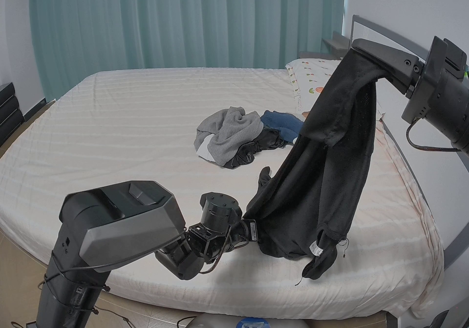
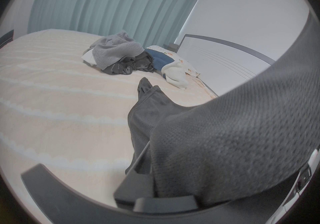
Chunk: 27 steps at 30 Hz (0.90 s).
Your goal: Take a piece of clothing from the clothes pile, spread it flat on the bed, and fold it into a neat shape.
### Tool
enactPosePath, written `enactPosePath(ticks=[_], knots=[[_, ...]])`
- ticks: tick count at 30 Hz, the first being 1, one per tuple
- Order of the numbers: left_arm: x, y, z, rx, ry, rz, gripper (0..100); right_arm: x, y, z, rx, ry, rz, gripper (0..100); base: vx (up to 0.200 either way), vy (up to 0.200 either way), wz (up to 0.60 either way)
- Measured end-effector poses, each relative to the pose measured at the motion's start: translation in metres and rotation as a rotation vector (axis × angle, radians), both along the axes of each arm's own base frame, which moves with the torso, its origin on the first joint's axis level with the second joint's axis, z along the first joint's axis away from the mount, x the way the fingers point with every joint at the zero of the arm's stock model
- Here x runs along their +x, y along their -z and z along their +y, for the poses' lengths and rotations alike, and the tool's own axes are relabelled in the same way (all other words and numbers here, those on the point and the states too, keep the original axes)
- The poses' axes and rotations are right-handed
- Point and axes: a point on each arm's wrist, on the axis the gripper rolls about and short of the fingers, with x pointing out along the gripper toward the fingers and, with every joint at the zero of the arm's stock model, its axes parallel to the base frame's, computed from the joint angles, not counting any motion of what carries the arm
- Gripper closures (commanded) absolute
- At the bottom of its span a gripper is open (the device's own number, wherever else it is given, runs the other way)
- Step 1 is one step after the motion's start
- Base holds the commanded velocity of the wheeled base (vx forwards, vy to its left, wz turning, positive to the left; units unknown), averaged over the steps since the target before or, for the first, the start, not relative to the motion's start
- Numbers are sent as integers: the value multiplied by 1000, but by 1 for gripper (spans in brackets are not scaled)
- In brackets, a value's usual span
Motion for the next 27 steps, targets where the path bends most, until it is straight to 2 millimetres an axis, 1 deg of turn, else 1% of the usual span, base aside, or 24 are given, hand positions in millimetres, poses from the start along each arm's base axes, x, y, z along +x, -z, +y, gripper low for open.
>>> enactPosePath(ticks=[2, 6, 12, 14, 18, 21, 23, 25, 27], knots=[[-6, -6, 7, -1, 5, 15, 100, 2, 2, -2, -5, 9, 7, 100, 0, 0, 0], [-17, -23, 19, -9, 10, 24, 100, 7, 8, -6, -18, 34, 23, 100, 0, 0, 0], [-35, -75, 35, -51, -4, -8, 100, 19, 23, -7, -50, 70, 70, 100, 0, 0, 0], [-39, -90, 41, -44, -22, 5, 100, 24, 29, -6, -64, 82, 91, 100, 0, 0, 0], [-48, -118, 52, -24, -93, 91, 100, 37, 39, -1, -84, 111, 122, 100, 0, 0, 0], [-47, -155, 56, -84, -149, 92, 100, 47, 33, 2, -69, 153, 98, 100, 0, 0, 0], [-47, -185, 61, -138, -181, 61, 100, 53, 22, 4, -43, 187, 48, 100, 0, 0, 0], [-48, -211, 65, -191, -201, 20, 100, 56, 11, 4, -22, 212, -5, 100, 0, 0, 0], [-52, -229, 70, -231, -212, -13, 100, 58, 5, 5, -15, 230, -42, 100, 0, 0, 0]])
